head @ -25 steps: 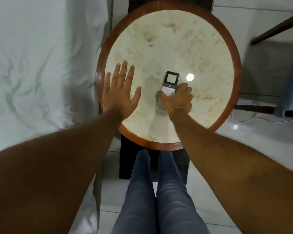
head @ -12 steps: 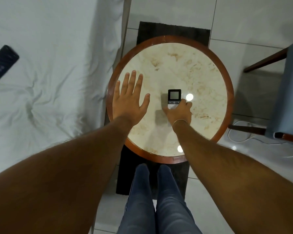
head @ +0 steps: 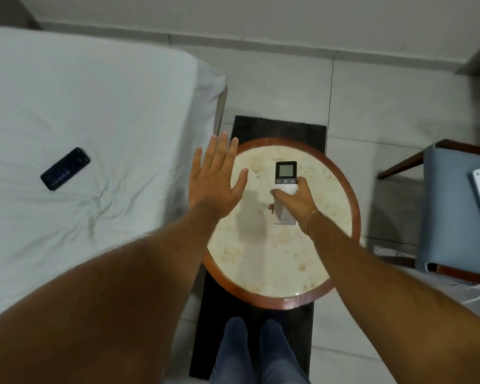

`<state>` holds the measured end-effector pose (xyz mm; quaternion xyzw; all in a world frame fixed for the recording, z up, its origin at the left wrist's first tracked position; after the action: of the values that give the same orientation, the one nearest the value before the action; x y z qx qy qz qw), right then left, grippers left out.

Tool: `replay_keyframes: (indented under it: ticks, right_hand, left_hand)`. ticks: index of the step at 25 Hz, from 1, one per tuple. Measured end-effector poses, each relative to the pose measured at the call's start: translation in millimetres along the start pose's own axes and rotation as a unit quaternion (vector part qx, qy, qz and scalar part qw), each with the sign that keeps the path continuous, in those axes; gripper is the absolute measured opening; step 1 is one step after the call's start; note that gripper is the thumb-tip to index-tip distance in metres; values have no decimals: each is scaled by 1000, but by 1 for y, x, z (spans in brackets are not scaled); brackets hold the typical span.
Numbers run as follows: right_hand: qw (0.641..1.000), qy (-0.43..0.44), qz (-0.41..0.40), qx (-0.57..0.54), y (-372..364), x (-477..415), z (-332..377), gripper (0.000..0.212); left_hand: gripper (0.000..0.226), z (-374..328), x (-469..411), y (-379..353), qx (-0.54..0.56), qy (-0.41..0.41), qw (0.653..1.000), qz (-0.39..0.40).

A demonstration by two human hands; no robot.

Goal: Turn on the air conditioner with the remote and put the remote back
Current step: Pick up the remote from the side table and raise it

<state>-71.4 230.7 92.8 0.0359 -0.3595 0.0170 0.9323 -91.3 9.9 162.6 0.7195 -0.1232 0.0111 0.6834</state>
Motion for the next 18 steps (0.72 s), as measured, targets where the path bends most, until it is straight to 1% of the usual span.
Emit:
replay_keyframes:
  ticks: [3, 4, 6, 7, 10, 11, 14, 18]
  right_hand:
    - [999, 42, 14, -21, 4, 30, 77, 51]
    - [998, 58, 20, -33, 5, 43, 110, 44]
    - [995, 79, 29, -59, 7, 63, 164, 21]
    - [993, 96, 36, -65, 7, 73, 193, 18]
    - [984, 164, 38, -61, 7, 112, 275, 28]
    - [978, 195, 35, -67, 9, 125, 303, 29]
    - [959, 267, 32, -84, 13, 167, 378, 26]
    - [933, 346, 50, -83, 19, 237, 475, 22]
  left_hand:
    - [75, 5, -12, 69, -11, -5, 999, -45]
    - [75, 7, -15, 97, -23, -3, 998, -63]
    - [76, 10, -23, 147, -39, 3, 995, -91]
    - [76, 12, -27, 174, -41, 5, 994, -105]
    - [75, 13, -34, 258, -42, -4, 986, -162]
    - [75, 11, -37, 289, -34, -15, 980, -196]
    - [74, 3, -42, 368, -7, -48, 952, -302]
    - [73, -3, -48, 473, -13, -67, 918, -391]
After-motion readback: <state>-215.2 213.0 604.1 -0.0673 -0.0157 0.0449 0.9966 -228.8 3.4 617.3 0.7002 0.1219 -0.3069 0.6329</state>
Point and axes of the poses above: each hand's wrist, its own x-axis away from the middle knuckle, its own y-axis out of the back of the hand, z = x × y, the point moved 2 cm from there along -x, towards the middle knuckle, and after that the axes turned 8 degrees about z, right-handed, at the moved point
